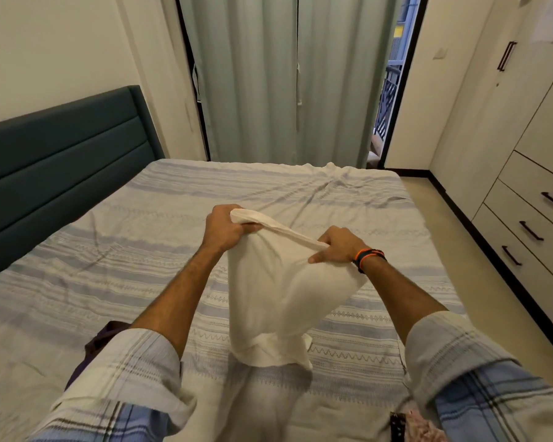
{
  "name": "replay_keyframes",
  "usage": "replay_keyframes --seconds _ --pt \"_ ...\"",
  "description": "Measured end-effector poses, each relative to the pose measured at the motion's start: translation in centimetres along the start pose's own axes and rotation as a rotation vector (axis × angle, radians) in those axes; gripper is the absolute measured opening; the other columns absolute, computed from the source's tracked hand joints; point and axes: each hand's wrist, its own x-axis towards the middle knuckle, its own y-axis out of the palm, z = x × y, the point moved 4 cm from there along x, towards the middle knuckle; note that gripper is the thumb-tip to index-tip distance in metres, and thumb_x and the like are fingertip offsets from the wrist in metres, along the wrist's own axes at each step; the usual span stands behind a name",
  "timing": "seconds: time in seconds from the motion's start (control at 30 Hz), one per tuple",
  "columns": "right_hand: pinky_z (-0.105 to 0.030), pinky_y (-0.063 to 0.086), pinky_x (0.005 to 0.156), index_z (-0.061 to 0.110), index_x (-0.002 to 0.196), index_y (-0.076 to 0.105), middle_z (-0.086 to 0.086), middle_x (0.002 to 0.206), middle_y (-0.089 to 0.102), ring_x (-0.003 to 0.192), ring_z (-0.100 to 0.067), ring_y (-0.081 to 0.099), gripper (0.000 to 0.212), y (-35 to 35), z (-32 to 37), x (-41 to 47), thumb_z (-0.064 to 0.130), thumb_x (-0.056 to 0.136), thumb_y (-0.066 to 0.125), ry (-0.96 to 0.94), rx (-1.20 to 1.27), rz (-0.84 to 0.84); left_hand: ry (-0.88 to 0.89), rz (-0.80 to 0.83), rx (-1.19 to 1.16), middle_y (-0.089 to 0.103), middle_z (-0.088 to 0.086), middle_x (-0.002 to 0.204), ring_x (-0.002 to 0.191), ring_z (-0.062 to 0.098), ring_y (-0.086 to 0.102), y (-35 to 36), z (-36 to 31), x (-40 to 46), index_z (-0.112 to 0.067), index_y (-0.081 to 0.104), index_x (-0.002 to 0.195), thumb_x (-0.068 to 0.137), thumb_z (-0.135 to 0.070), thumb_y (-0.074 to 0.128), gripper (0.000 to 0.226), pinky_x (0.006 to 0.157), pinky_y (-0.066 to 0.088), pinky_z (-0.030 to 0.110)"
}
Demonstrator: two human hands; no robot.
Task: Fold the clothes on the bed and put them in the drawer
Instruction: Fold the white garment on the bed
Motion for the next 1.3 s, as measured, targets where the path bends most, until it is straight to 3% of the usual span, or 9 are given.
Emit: replay_keyframes --seconds 0.37,0.57,0.63,0.77,0.87,1.0,1.1,1.2,1.3 --pt "-0.033 0.046 0.074 0.025 0.099 0.076 -0.006 0.094 0.072 0.092 -0.031 0.064 0.019 -4.2 0.2 -1.1 0.021 0.088 0.062 0.15 -0.07 -0.459 -0.012 -0.068 0.307 0.067 0.004 0.078 0.081 0.025 0.065 -0.3 0.4 -1.1 -0.015 0.076 0.088 0.087 -0.028 0.07 0.014 0.065 0.041 0.028" --pt "-0.035 0.057 0.066 0.014 0.08 0.069 -0.012 0.079 0.07 0.071 -0.031 0.066 0.024 -4.2 -0.3 -1.4 0.028 0.093 0.054 0.244 0.232 -0.498 0.042 -0.202 0.542 0.072 0.007 0.09 0.086 0.031 0.065 -1.0 -1.9 -2.2 -0.022 0.074 0.101 0.094 -0.039 0.059 0.024 0.067 0.043 0.031" --pt "-0.043 0.06 0.073 0.017 0.08 0.068 -0.013 0.086 0.072 0.079 -0.034 0.069 0.025 -4.5 -0.3 -1.5 0.033 0.094 0.056 0.254 0.355 -0.491 0.036 -0.255 0.558 0.071 0.006 0.089 0.084 0.03 0.064 -1.3 -2.3 -2.4 -0.024 0.074 0.103 0.094 -0.039 0.057 0.025 0.07 0.044 0.032" --pt "-0.044 0.058 0.081 0.018 0.083 0.068 -0.012 0.091 0.071 0.087 -0.035 0.067 0.018 -5.3 0.0 -1.5 0.021 0.092 0.053 0.252 0.386 -0.447 -0.091 -0.26 0.367 0.068 0.001 0.078 0.067 0.021 0.06 -1.7 -2.3 -2.5 -0.026 0.074 0.096 0.094 -0.038 0.058 0.02 0.07 0.051 0.031" --pt "-0.053 0.06 0.073 0.019 0.072 0.064 -0.014 0.082 0.069 0.079 -0.04 0.07 0.021 -5.7 0.2 -1.4 0.014 0.087 0.051 0.249 0.555 -0.394 -0.216 -0.211 -0.051 0.065 0.001 0.07 0.057 0.023 0.07 -1.9 -2.3 -2.4 -0.024 0.068 0.085 0.095 -0.029 0.062 0.013 0.068 0.061 0.037" --pt "-0.034 0.051 0.06 0.011 0.082 0.059 -0.009 0.08 0.054 0.073 -0.024 0.058 0.018 -6.4 1.6 -1.5 0.007 0.097 0.05 0.165 0.81 -0.381 -0.265 -0.216 -0.306 0.064 0.004 0.089 0.066 0.025 0.072 -2.7 -2.6 -2.1 -0.019 0.064 0.095 0.097 -0.023 0.06 0.006 0.07 0.062 0.038" --pt "-0.036 0.043 0.066 0.007 0.085 0.061 -0.008 0.08 0.048 0.08 -0.024 0.048 0.011 -7.4 2.4 -1.4 0.005 0.095 0.054 0.057 0.827 -0.466 -0.205 -0.248 -0.37 0.068 0.004 0.089 0.081 0.025 0.073 -3.5 -3.0 -1.5 -0.027 0.063 0.083 0.097 -0.024 0.059 0.015 0.074 0.062 0.04" --pt "-0.04 0.051 0.075 0.016 0.069 0.067 -0.004 0.079 0.06 0.079 -0.021 0.056 0.019 -8.9 2.7 -1.1 0.014 0.088 0.064 0.029 0.74 -0.565 -0.143 -0.27 -0.384 0.066 -0.001 0.084 0.089 0.025 0.071 -4.6 -4.1 -1.2 -0.031 0.062 0.076 0.097 -0.024 0.059 0.022 0.077 0.061 0.039" --pt "-0.032 0.053 0.073 0.023 0.073 0.072 0.002 0.08 0.07 0.081 -0.017 0.064 0.022 -11.1 4.1 -1.9 0.003 0.08 0.065 -0.007 0.657 -0.641 -0.095 -0.283 -0.399 0.068 0.004 0.096 0.095 0.024 0.069 -5.6 -5.2 -0.6 -0.023 0.066 0.091 0.098 -0.024 0.059 0.011 0.079 0.061 0.038"
